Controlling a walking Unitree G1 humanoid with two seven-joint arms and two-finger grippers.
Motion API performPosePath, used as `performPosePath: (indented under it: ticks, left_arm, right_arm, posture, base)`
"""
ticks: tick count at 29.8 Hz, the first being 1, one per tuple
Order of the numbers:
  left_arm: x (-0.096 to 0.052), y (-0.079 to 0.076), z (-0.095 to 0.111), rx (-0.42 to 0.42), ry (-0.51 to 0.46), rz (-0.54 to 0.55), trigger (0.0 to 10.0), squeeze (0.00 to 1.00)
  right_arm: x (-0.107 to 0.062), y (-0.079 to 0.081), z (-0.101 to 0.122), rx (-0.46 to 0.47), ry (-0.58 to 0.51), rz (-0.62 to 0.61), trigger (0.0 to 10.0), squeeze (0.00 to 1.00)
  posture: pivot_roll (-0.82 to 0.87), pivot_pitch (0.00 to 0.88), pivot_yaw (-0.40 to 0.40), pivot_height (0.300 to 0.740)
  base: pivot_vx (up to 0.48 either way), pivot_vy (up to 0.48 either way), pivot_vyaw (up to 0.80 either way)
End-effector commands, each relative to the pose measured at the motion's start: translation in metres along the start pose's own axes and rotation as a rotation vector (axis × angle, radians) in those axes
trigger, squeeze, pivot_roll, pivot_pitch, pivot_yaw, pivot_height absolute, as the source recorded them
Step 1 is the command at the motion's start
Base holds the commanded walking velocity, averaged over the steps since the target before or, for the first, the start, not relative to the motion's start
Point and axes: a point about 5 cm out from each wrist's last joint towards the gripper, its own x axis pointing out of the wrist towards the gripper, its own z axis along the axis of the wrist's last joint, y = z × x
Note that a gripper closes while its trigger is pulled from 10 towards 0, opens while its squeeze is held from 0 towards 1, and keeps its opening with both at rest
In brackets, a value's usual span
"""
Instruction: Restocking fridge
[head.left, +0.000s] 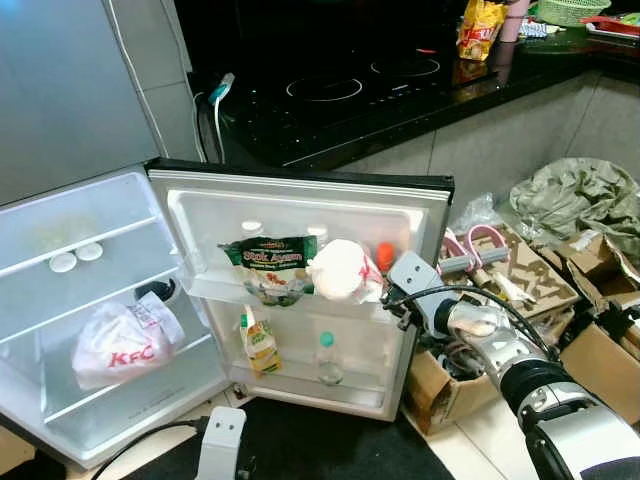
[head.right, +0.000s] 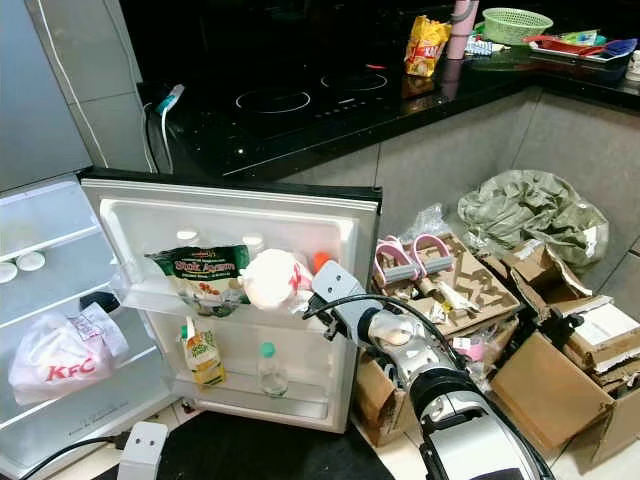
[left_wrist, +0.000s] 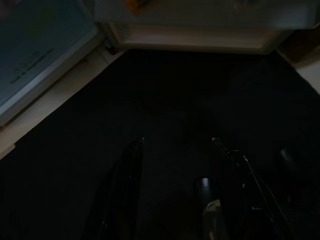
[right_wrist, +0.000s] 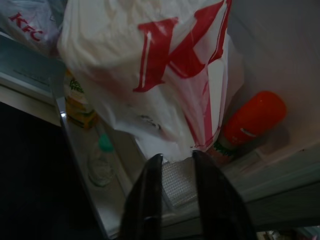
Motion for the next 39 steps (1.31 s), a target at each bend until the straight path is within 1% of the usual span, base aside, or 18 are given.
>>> performPosePath:
  ticks: [1, 5, 8, 12, 15, 16, 18, 20, 22, 25, 28, 29, 30, 34, 36, 37, 38, 39]
  left_arm:
    - [-0.005, 0.008, -0.009, 0.007, 0.033, 0.015, 10.0, 0.00]
    - [-0.006, 0.009, -0.011, 0.008, 0.036, 0.016, 10.0, 0.00]
    - [-0.008, 0.011, -0.013, 0.013, 0.039, 0.016, 10.0, 0.00]
    - [-0.009, 0.013, -0.014, 0.020, 0.031, 0.015, 10.0, 0.00]
    - [-0.009, 0.013, -0.010, 0.053, -0.003, 0.000, 10.0, 0.00]
    - [-0.008, 0.012, -0.007, 0.075, -0.019, -0.018, 10.0, 0.00]
    - [-0.008, 0.010, -0.006, 0.089, -0.028, -0.030, 10.0, 0.00]
    - [-0.007, 0.006, -0.002, 0.124, -0.055, -0.068, 10.0, 0.00]
    - [-0.007, 0.004, 0.000, 0.139, -0.072, -0.089, 10.0, 0.00]
    - [-0.007, -0.002, 0.002, 0.185, -0.096, -0.136, 10.0, 0.00]
    - [-0.007, -0.003, 0.002, 0.191, -0.094, -0.137, 10.0, 0.00]
    - [-0.007, -0.004, 0.000, 0.195, -0.083, -0.134, 10.0, 0.00]
    - [-0.007, -0.004, 0.000, 0.195, -0.083, -0.134, 10.0, 0.00]
    - [-0.009, -0.006, -0.007, 0.208, -0.062, -0.135, 10.0, 0.00]
    - [-0.010, -0.007, -0.011, 0.216, -0.047, -0.137, 10.0, 0.00]
    - [-0.011, -0.007, -0.014, 0.220, -0.037, -0.137, 10.0, 0.00]
    - [-0.012, -0.006, -0.016, 0.224, -0.030, -0.137, 10.0, 0.00]
    - [-0.013, -0.006, -0.018, 0.226, -0.020, -0.135, 10.0, 0.00]
  right_arm:
    - [0.002, -0.001, 0.003, 0.000, 0.002, -0.011, 0.0, 0.00]
    - [0.002, -0.001, 0.005, -0.006, 0.005, -0.020, 0.0, 0.00]
    - [0.004, -0.001, 0.007, -0.050, 0.024, -0.041, 0.0, 0.00]
    - [0.005, -0.002, 0.008, -0.053, 0.029, -0.058, 0.0, 0.00]
    - [0.005, -0.005, 0.008, -0.070, 0.046, -0.083, 0.0, 0.00]
    - [0.004, -0.007, 0.007, -0.087, 0.060, -0.087, 0.7, 0.00]
    - [0.004, -0.007, 0.006, -0.098, 0.069, -0.089, 0.7, 0.00]
    - [0.003, -0.008, 0.004, -0.135, 0.094, -0.083, 1.5, 0.00]
    - [0.003, -0.008, 0.003, -0.150, 0.105, -0.076, 1.5, 0.00]
    - [0.001, -0.007, -0.001, -0.154, 0.126, -0.038, 1.9, 0.00]
    - [0.001, -0.006, -0.003, -0.153, 0.132, -0.007, 2.3, 0.00]
    - [-0.001, 0.000, -0.008, -0.181, 0.160, 0.100, 3.1, 0.00]
    - [-0.001, 0.000, -0.008, -0.181, 0.160, 0.100, 3.1, 0.00]
    - [-0.006, 0.008, -0.017, -0.215, 0.207, 0.271, 3.6, 0.00]
    - [-0.010, 0.013, -0.021, -0.212, 0.229, 0.392, 7.3, 0.00]
    - [-0.012, 0.015, -0.023, -0.207, 0.238, 0.445, 8.4, 0.00]
    - [-0.013, 0.016, -0.024, -0.204, 0.243, 0.478, 8.4, 0.00]
    - [-0.014, 0.017, -0.023, -0.202, 0.244, 0.512, 10.0, 0.00]
  posture:
    - [-0.08, 0.086, -0.002, 0.740]
    - [-0.07, 0.091, -0.002, 0.740]
    - [-0.07, 0.107, -0.003, 0.740]
    - [-0.05, 0.126, -0.007, 0.740]
    - [-0.03, 0.157, -0.011, 0.740]
    - [-0.03, 0.160, -0.011, 0.740]
    - [-0.03, 0.163, -0.011, 0.740]
    - [-0.02, 0.170, -0.009, 0.740]
    - [-0.02, 0.171, -0.008, 0.740]
    - [-0.02, 0.171, -0.001, 0.740]
    - [-0.02, 0.171, -0.001, 0.740]
    - [-0.03, 0.170, 0.004, 0.740]
    - [-0.03, 0.170, 0.004, 0.740]
    - [-0.04, 0.167, 0.011, 0.740]
    - [-0.04, 0.157, 0.017, 0.740]
    - [-0.04, 0.157, 0.017, 0.740]
    - [-0.04, 0.157, 0.017, 0.740]
    - [-0.05, 0.145, 0.020, 0.740]
  base:
    - [0.000, 0.000, 0.00]
    - [0.000, 0.000, 0.00]
    - [0.000, 0.000, 0.00]
    - [0.000, 0.000, 0.00]
    - [0.000, 0.000, 0.00]
    - [0.000, 0.000, 0.00]
    - [0.000, 0.000, 0.00]
    - [0.000, 0.000, 0.00]
    - [0.000, 0.000, 0.00]
    - [0.000, 0.000, 0.00]
    - [0.000, 0.000, 0.00]
    - [0.000, 0.000, 0.00]
    - [0.000, 0.000, 0.00]
    - [0.000, 0.000, 0.00]
    - [0.000, 0.000, 0.00]
    - [0.000, 0.000, 0.00]
    - [0.000, 0.000, 0.00]
    - [0.000, 0.000, 0.00]
